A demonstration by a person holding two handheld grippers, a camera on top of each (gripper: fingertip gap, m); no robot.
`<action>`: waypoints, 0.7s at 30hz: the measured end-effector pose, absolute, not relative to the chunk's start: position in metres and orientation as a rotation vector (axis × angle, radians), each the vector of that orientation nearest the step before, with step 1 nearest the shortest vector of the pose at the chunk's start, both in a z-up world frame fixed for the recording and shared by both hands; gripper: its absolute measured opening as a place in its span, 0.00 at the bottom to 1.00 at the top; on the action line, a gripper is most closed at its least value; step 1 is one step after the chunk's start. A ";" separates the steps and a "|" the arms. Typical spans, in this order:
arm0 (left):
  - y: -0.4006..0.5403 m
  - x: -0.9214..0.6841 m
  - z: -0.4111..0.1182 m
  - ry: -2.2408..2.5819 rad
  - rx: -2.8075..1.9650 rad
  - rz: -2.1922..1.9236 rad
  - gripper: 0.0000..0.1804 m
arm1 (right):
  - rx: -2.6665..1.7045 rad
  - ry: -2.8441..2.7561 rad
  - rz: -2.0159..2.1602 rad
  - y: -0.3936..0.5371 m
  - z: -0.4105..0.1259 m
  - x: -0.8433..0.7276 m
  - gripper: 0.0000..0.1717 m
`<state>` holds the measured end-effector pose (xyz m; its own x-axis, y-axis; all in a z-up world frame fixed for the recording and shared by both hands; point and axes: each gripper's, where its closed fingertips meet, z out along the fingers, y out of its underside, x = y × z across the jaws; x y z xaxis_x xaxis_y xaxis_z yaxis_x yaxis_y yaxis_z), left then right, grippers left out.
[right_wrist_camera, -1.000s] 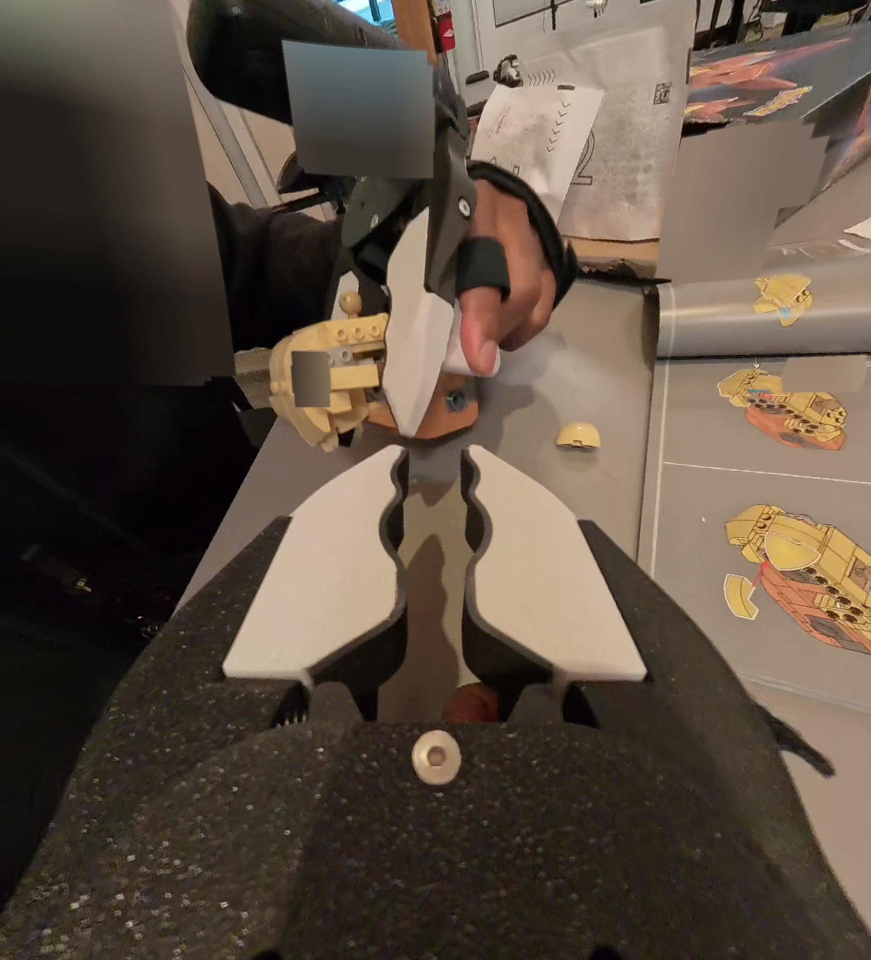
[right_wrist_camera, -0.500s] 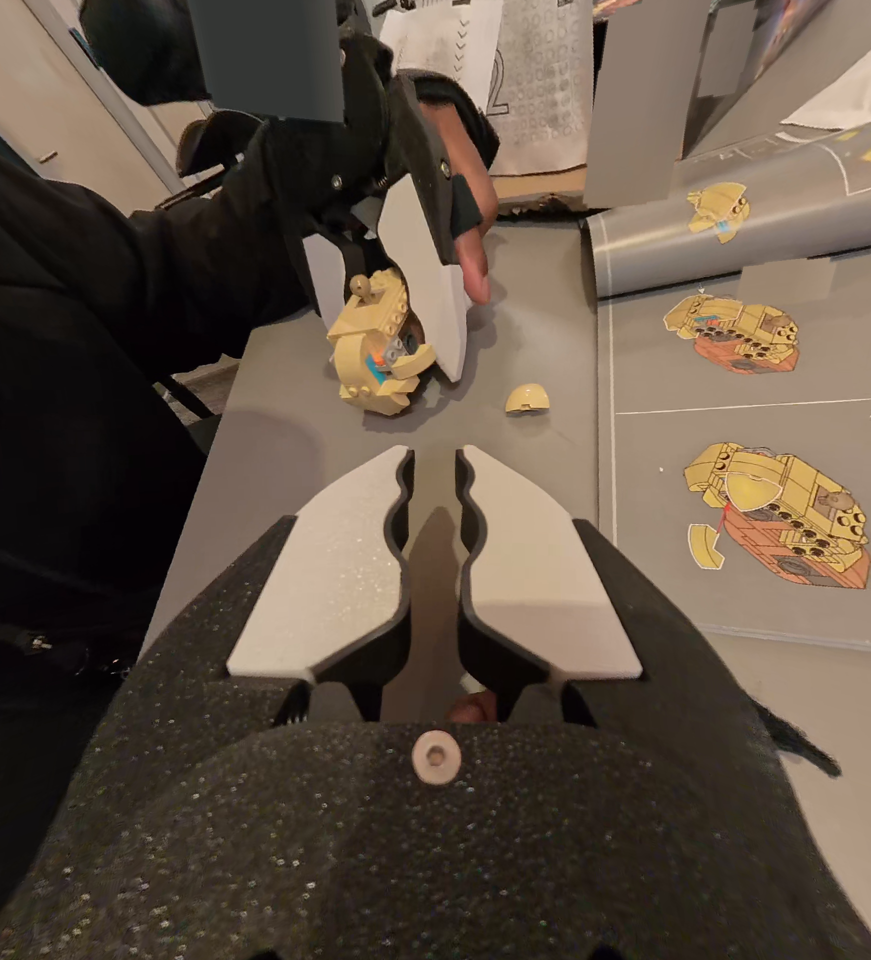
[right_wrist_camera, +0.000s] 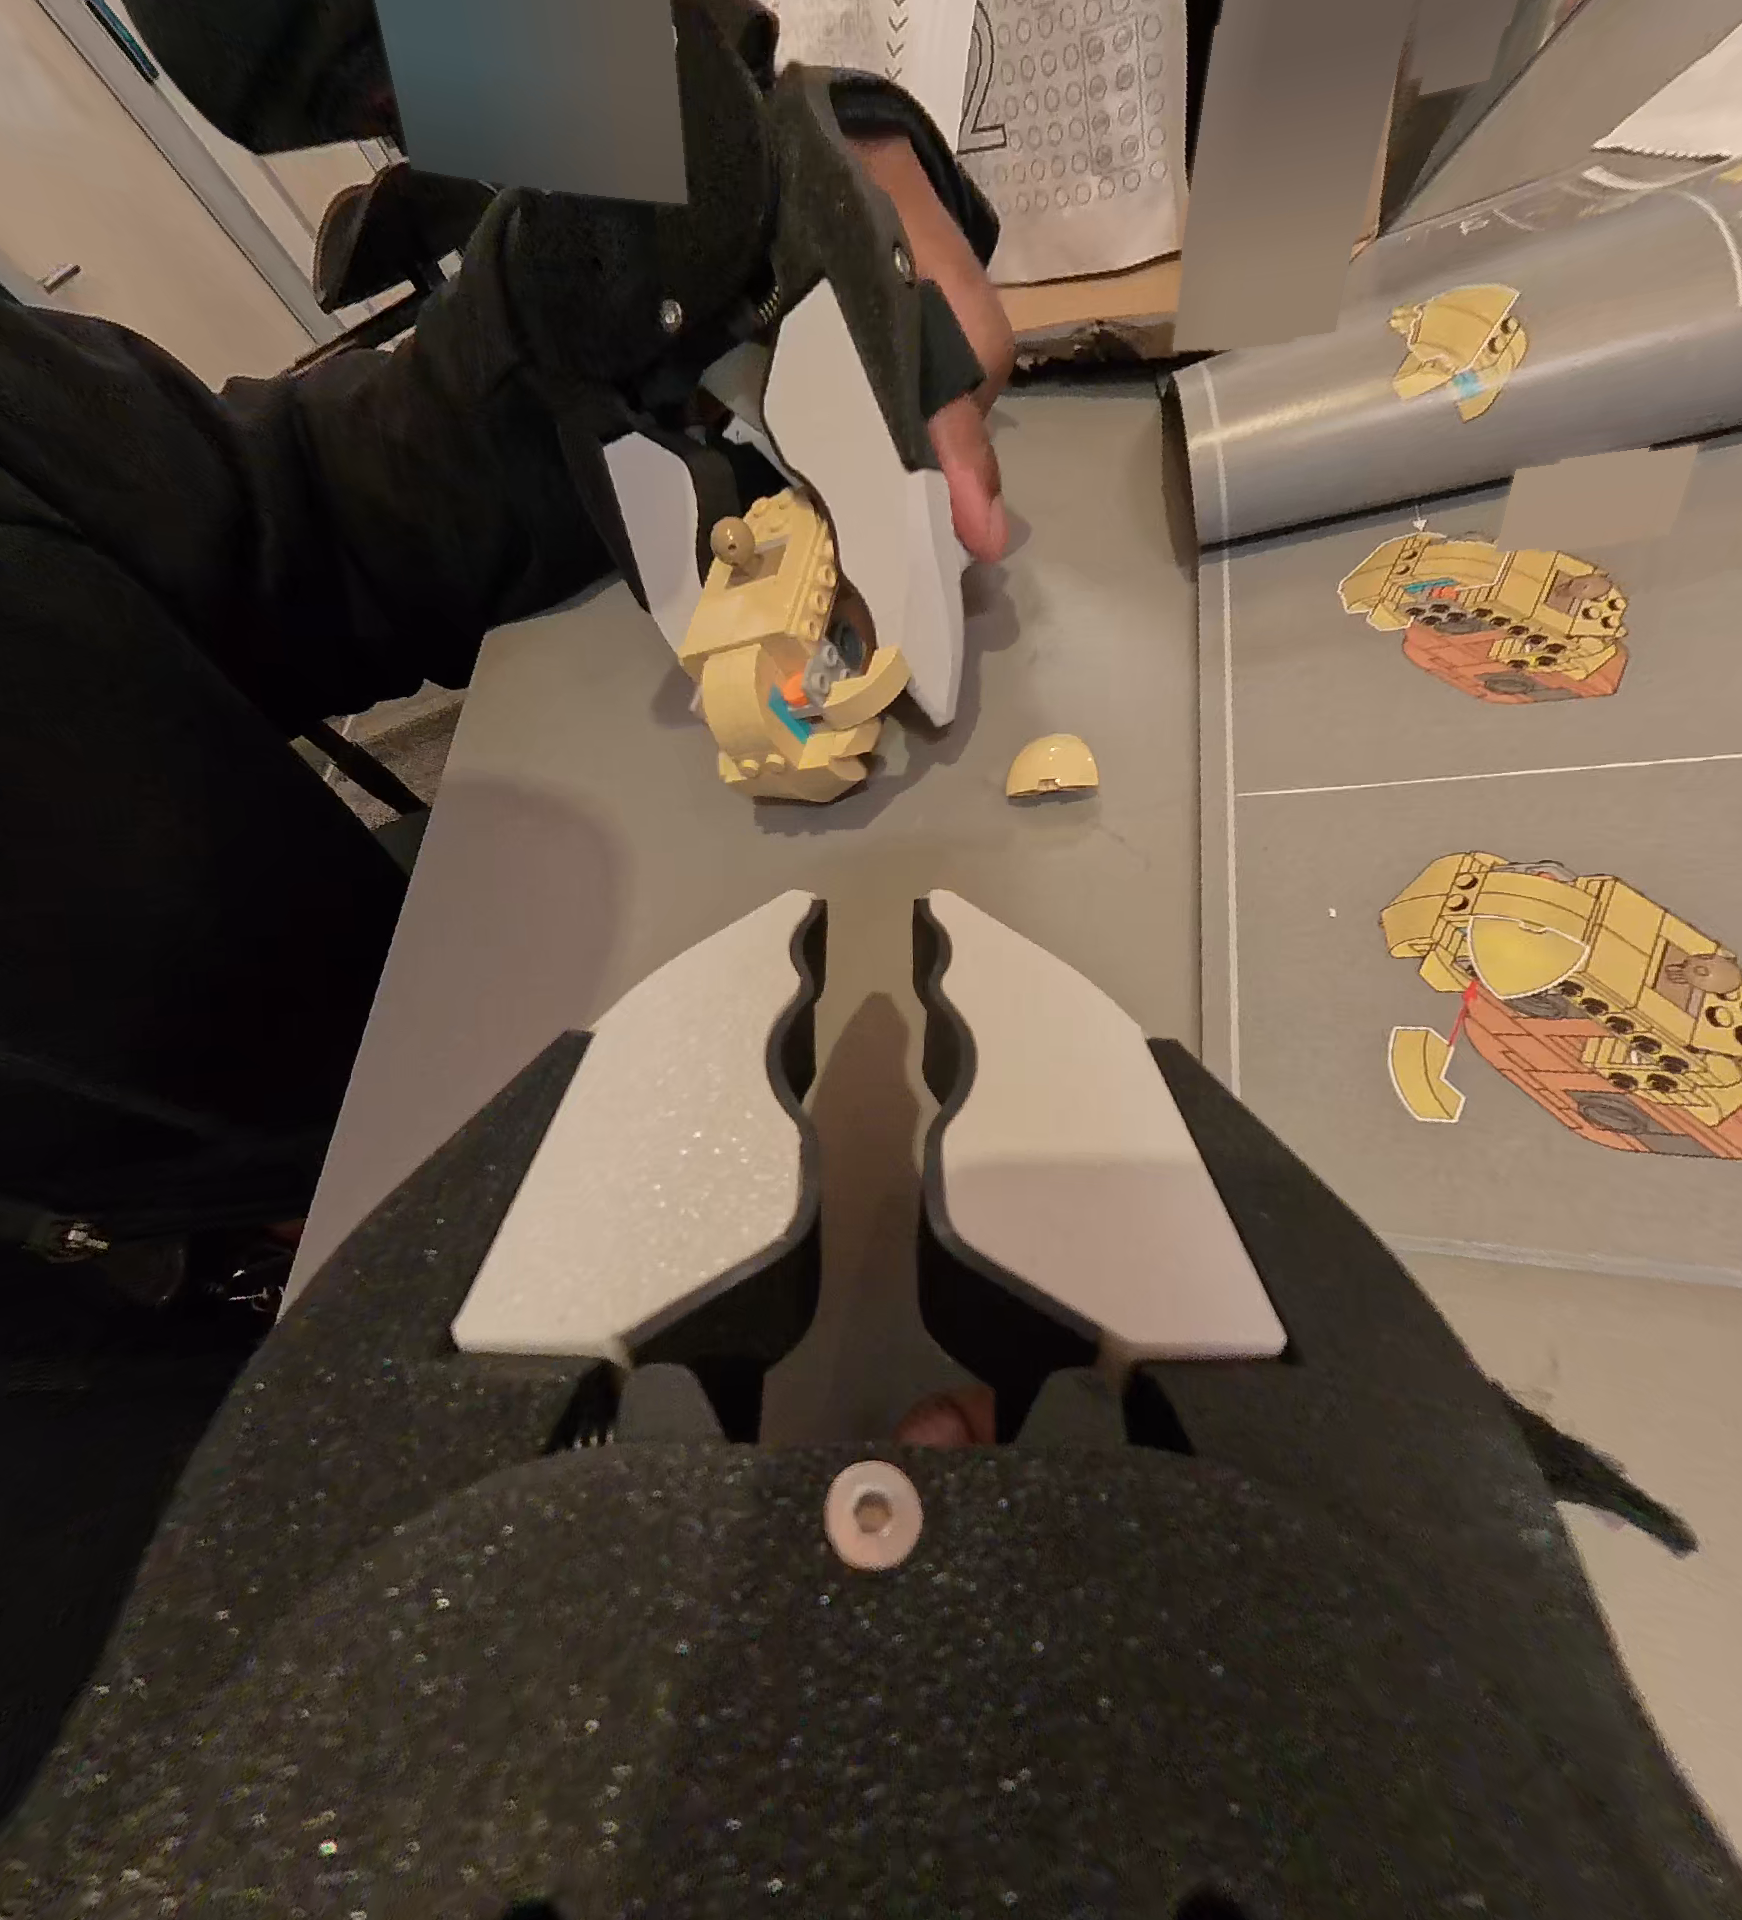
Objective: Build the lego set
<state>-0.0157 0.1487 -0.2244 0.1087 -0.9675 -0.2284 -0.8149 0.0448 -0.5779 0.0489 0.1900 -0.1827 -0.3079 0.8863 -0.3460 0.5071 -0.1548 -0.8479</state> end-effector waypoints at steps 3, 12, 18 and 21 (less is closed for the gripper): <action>0.154 -0.020 -0.225 1.722 -1.811 -0.293 0.28 | -1.587 -1.764 1.456 0.190 -0.184 0.049 0.09; 0.155 -0.019 -0.224 1.698 -1.795 -0.321 0.28 | -1.597 -1.771 1.469 0.189 -0.185 0.049 0.09; 0.157 -0.019 -0.223 1.675 -1.791 -0.335 0.28 | -1.602 -1.768 1.477 0.189 -0.185 0.049 0.09; 0.158 -0.018 -0.223 1.666 -1.786 -0.345 0.28 | -1.604 -1.764 1.482 0.190 -0.184 0.049 0.09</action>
